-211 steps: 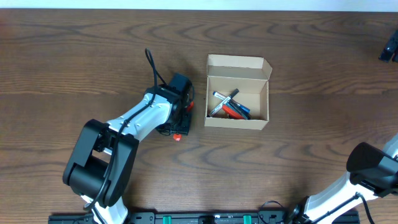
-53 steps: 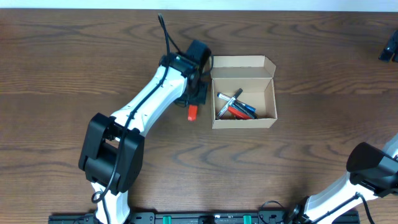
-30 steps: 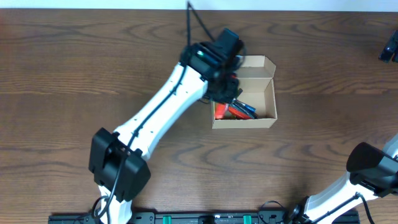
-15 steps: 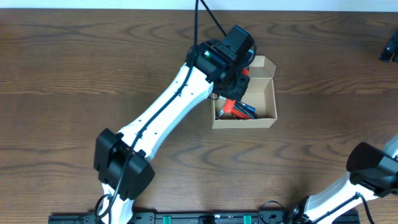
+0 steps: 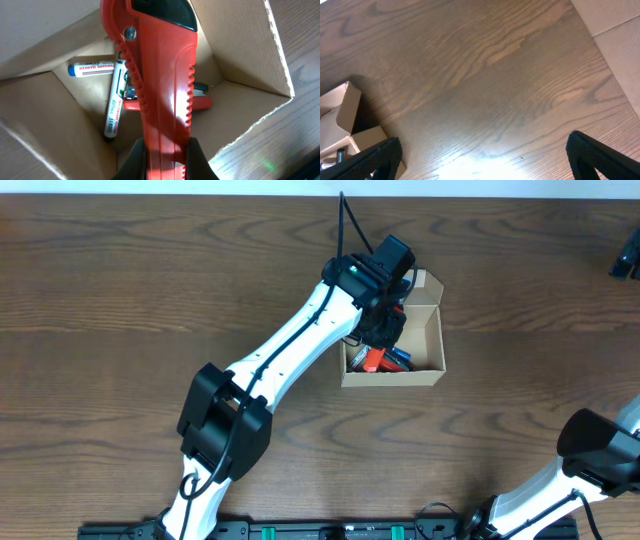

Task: Pack container
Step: 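Lift the box cutter and lower it into the box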

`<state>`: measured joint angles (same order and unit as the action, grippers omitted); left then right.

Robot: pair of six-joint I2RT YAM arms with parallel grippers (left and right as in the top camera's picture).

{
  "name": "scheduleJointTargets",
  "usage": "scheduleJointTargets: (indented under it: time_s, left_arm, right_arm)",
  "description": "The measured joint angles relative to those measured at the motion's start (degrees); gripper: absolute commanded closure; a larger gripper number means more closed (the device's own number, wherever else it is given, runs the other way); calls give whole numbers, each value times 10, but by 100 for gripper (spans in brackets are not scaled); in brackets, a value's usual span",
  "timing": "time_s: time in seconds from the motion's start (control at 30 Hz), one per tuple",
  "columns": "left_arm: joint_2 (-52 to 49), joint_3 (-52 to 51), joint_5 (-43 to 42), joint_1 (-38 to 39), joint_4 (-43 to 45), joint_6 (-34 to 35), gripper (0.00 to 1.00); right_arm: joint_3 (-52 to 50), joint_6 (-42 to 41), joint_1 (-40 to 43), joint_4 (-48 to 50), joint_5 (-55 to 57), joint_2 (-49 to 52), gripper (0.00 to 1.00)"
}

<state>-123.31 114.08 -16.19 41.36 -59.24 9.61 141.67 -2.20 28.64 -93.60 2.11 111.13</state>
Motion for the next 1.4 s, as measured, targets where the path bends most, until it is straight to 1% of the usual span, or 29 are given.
scheduleJointTargets:
  time_s: [0.73,1.03,1.13,1.17,1.2,1.23,1.3,1.33,1.4]
  left_arm:
    - [-25,0,7,0,8,-32,94]
    - [-73,1,-2,0,-4,-52,94]
    - [-85,1,-4,0,-3,-55,92]
    - [-87,1,-4,0,-3,-56,89]
    - [-87,1,-4,0,-2,-56,74]
    - [-87,1,-4,0,-1,-57,65]
    - [-87,1,-4,0,1,-60,57]
    - [-87,1,-5,0,1,-62,48]
    - [-87,1,-6,0,2,-63,45]
  right_arm:
    - [0,0,0,0,0,0,1]
    - [0,0,0,0,0,0,1]
    - [0,0,0,0,0,0,1]
    - [0,0,0,0,0,0,1]
    - [0,0,0,0,0,0,1]
    - [0,0,0,0,0,0,1]
    - [0,0,0,0,0,0,1]
    - [0,0,0,0,0,0,1]
    - [0,0,0,0,0,0,1]
